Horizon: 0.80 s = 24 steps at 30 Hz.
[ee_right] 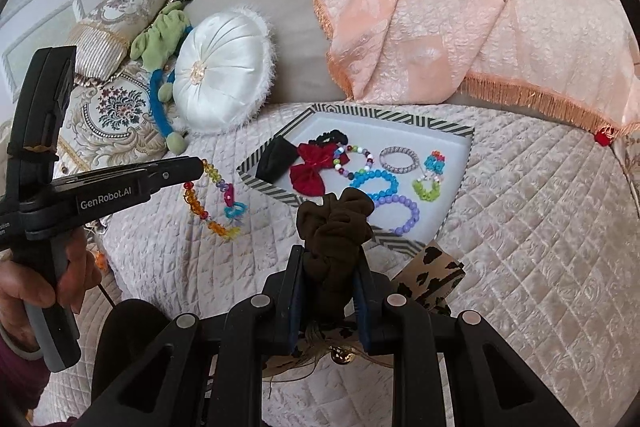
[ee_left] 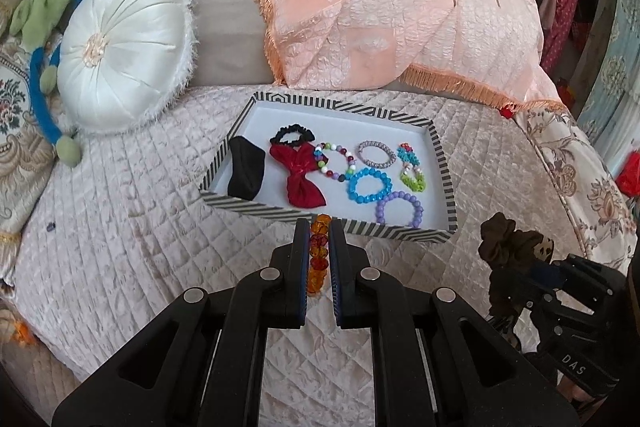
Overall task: Organize jewelry
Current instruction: 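Carry the orange bracelet and brown scrunchie over the tray with both grippers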
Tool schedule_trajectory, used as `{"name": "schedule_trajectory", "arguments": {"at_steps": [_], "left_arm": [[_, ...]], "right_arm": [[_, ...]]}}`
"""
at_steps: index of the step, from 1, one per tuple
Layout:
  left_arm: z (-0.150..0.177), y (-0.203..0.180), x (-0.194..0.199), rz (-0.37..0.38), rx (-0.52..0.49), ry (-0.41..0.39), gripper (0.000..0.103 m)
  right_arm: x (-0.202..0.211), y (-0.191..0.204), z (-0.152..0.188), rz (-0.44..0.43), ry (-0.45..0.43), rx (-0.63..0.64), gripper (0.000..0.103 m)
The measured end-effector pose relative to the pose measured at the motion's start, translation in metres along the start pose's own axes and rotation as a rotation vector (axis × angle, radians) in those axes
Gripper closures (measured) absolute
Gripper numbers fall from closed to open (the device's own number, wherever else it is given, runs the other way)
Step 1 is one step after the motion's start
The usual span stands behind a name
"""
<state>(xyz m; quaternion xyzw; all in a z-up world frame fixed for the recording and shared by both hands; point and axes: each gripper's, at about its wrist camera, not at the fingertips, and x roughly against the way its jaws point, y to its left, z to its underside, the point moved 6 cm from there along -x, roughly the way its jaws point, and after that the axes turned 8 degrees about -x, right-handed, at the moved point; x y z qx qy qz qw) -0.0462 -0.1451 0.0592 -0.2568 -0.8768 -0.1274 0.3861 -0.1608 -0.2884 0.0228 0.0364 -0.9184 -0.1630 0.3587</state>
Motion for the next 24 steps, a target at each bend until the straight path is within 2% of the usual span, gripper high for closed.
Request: {"name": "schedule_trajectory", "arguments": {"at_steps": [11,24], "left_arm": [[-0.036,0.016,-0.022,-0.031,0.001,0.001,0.095],[-0.071,0.034,-0.078,-0.075,0.004,0.046,0.095]], "right_arm": [[-0.013,-0.024,-0.031,0.028,-0.002,-0.01,0.082],[-0.063,-0.048,-0.076,0.055,0.049,0.006,0.082]]}}
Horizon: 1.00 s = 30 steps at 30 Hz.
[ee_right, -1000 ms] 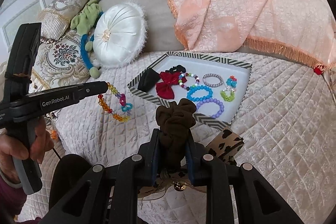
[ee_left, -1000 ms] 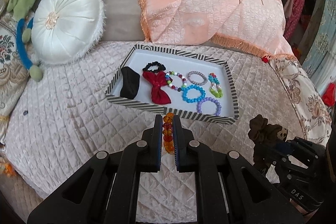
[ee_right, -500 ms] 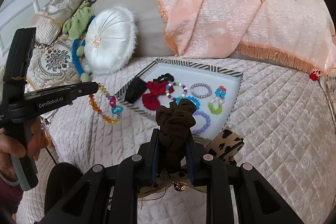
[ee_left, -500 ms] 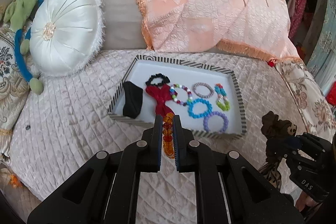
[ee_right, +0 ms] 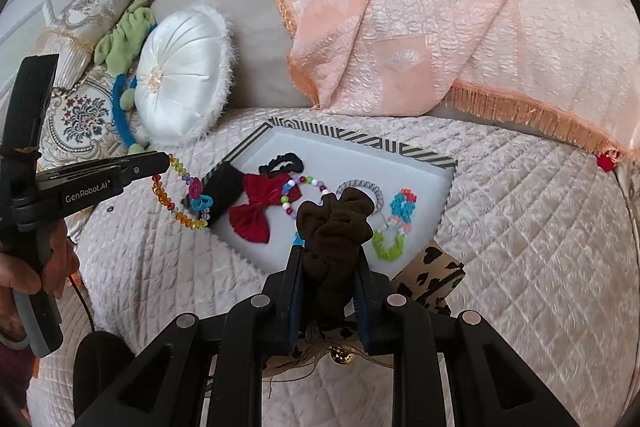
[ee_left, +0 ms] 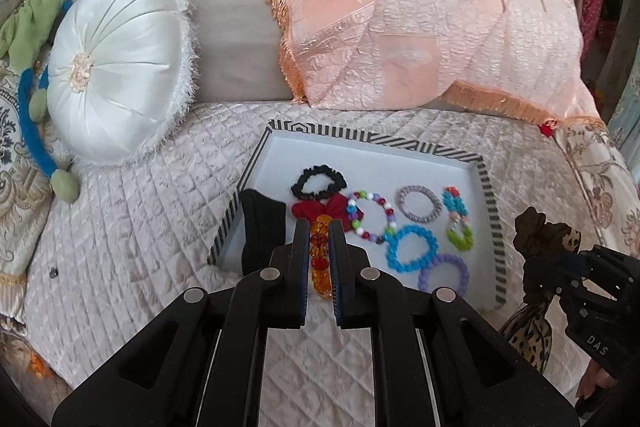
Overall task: Organize jewelry
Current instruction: 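Carry the orange bracelet and brown scrunchie over the tray with both grippers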
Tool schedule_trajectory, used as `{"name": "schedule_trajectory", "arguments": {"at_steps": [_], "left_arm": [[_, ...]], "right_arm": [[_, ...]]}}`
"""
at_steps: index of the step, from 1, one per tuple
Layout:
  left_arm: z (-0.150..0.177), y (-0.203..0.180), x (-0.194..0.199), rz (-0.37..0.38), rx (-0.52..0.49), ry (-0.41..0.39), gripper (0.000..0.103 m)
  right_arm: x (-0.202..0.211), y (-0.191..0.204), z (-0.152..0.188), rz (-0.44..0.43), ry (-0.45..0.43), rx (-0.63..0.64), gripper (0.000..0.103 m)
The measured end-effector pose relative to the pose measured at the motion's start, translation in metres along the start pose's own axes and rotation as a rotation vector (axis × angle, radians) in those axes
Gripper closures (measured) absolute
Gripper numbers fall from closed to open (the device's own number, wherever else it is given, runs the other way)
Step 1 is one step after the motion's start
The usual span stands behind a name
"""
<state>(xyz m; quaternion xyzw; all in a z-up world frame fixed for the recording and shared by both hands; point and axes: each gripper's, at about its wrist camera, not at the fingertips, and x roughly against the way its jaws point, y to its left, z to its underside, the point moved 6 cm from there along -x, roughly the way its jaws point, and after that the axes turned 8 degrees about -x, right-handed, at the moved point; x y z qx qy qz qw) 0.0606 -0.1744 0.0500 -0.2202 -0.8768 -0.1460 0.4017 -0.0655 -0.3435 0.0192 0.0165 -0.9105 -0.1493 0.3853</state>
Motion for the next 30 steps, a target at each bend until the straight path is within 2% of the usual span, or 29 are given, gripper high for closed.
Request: {"name": "schedule_trajectory", "arguments": {"at_steps": [11,19,24,30], "left_arm": [[-0.034,0.006,-0.056,-0.043,-0.009,0.034,0.095],[-0.053,0.028,-0.095,-0.076,-0.001,0.05,0.095],[-0.053,0.046,-0.12,-0.096,0.023,0.078,0.095],[-0.037,0.065,-0.15,-0.099,0.077,0.135,0.095]], "right_arm": [[-0.062,-0.002,-0.04,-0.006,0.06,0.018,0.082],[-0.113,-0.001,-0.065,0.008,0.107,0.043,0.082],[-0.141,0.0,-0.076,0.025,0.128,0.079,0.082],[-0.17,0.003,-0.083,0.037,0.139,0.128,0.082]]}}
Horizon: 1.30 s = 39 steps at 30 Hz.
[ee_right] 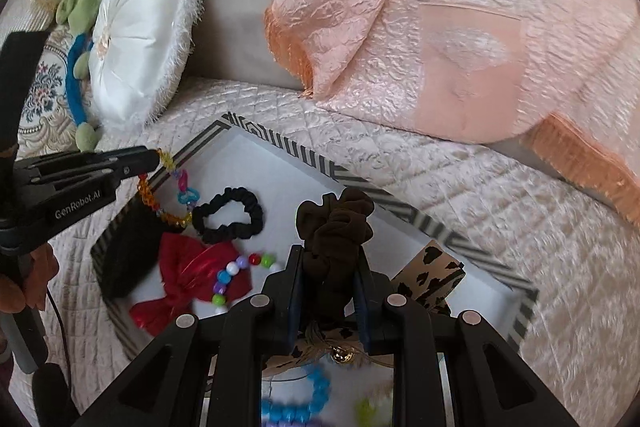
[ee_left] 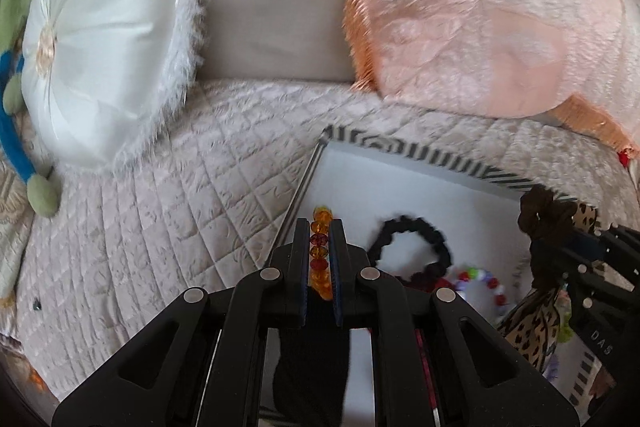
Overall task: Organize jewelry
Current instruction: 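Carry the orange bracelet and brown scrunchie over the tray with both grippers, then open both grippers to release the orange bracelet and brown scrunchie into the tray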
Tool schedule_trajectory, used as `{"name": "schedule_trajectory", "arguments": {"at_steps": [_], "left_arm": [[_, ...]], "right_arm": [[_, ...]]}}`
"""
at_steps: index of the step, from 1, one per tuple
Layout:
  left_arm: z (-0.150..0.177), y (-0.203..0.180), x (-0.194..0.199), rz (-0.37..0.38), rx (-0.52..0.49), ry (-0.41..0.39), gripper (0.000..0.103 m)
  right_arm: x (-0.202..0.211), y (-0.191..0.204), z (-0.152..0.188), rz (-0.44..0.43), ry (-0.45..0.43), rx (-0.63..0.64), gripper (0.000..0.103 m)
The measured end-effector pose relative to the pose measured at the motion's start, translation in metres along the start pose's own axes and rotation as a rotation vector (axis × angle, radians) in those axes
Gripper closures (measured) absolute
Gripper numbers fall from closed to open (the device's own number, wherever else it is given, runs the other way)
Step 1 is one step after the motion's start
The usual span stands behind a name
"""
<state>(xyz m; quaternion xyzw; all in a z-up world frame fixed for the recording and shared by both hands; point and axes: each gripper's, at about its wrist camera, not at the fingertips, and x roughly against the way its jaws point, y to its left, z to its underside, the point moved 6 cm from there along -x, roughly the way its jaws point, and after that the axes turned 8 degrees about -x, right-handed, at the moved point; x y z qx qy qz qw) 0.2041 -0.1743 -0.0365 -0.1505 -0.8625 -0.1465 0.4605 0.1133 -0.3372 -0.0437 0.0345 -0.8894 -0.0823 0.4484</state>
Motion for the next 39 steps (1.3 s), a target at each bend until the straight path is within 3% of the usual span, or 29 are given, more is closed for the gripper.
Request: {"name": "schedule_trajectory", "arguments": {"at_steps": [10,12,15,17,28,39], "left_arm": [[0.017,0.004,-0.022,0.037,0.028,0.04,0.094],[0.018,0.004,-0.022,0.041,0.03,0.041,0.093],[0.019,0.005,-0.019,0.046,0.041,0.038,0.067],[0.021,0.005,-0.014,0.068,0.047,0.032,0.058],[0.034,0.0,0.021,0.048,0.033,-0.009,0.058],[0.055,-0.009,0.08,0.016,-0.002,-0.116,0.058]], "right_arm": [[-0.045,0.008,-0.003,-0.022,0.049,0.01,0.082],[-0.051,0.008,0.001,-0.013,0.074,0.008,0.063],[-0.045,0.004,0.001,-0.032,0.055,-0.032,0.059],[-0.036,0.003,0.0,-0.046,0.04,-0.046,0.059],[0.02,0.002,0.011,-0.041,-0.059,-0.077,0.058],[0.066,0.005,0.038,0.001,-0.127,-0.146,0.053]]}}
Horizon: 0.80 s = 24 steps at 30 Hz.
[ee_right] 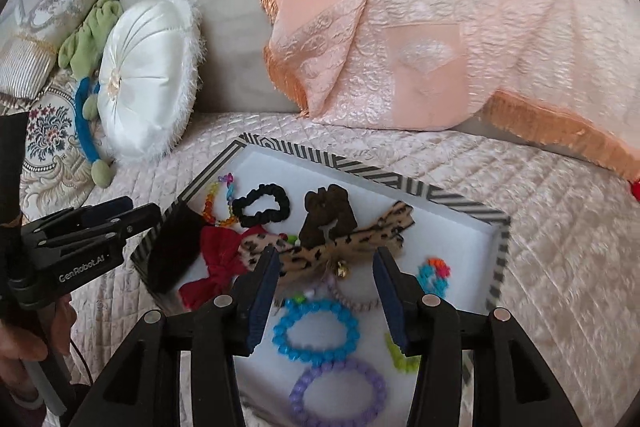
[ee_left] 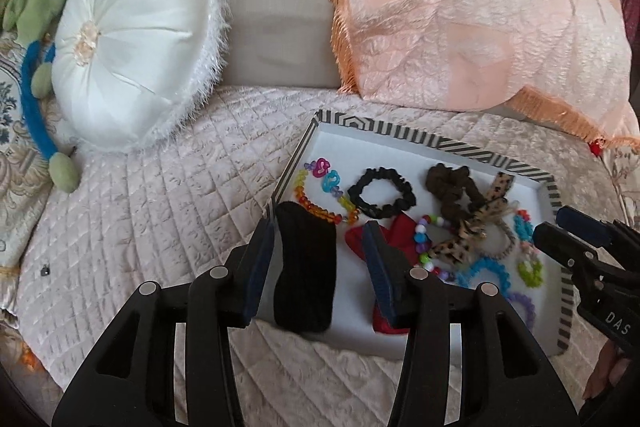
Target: Organize jewelry
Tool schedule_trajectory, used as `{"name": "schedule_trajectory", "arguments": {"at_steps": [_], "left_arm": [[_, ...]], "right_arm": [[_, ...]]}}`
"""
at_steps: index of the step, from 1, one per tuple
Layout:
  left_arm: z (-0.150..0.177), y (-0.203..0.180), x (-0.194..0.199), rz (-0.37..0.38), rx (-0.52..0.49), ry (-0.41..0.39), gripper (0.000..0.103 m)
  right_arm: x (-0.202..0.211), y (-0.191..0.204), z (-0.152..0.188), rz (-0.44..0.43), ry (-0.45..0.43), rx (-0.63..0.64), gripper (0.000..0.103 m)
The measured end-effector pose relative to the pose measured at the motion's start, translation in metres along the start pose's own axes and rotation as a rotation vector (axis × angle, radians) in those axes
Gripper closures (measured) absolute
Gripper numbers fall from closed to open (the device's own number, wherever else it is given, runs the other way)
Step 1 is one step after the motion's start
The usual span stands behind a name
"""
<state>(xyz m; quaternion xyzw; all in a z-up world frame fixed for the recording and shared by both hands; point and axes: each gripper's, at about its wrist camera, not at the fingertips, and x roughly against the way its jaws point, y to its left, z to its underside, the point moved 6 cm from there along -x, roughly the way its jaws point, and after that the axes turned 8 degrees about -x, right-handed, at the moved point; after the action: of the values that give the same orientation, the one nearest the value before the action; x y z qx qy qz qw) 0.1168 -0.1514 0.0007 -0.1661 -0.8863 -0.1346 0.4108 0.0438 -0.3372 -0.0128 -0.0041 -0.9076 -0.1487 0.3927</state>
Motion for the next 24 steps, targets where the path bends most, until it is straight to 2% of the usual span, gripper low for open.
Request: {"name": "schedule_trajectory", "arguments": {"at_steps": [3,16,20,24], "left_arm": [[0.003,-0.003,0.015,-0.009,-0.001,-0.03,0.057],[0.011,-0.013,0.074,-0.013,0.011,-0.117,0.057],[0.011,-0.016,0.086,-0.019,0.002,-0.137,0.058],[0.012,-0.018,0.095,-0.014,0.002,-0.149,0.057]], "right_arm": [[0.017,0.004,0.009,0.027,-0.031,-0.008,0.044],[0.062,0.029,0.027,0.065,-0.104,-0.026,0.042],[0.07,0.035,0.03,0.078,-0.114,-0.018,0.034],[0.082,0.037,0.031,0.081,-0.131,-0.027,0.034]]}}
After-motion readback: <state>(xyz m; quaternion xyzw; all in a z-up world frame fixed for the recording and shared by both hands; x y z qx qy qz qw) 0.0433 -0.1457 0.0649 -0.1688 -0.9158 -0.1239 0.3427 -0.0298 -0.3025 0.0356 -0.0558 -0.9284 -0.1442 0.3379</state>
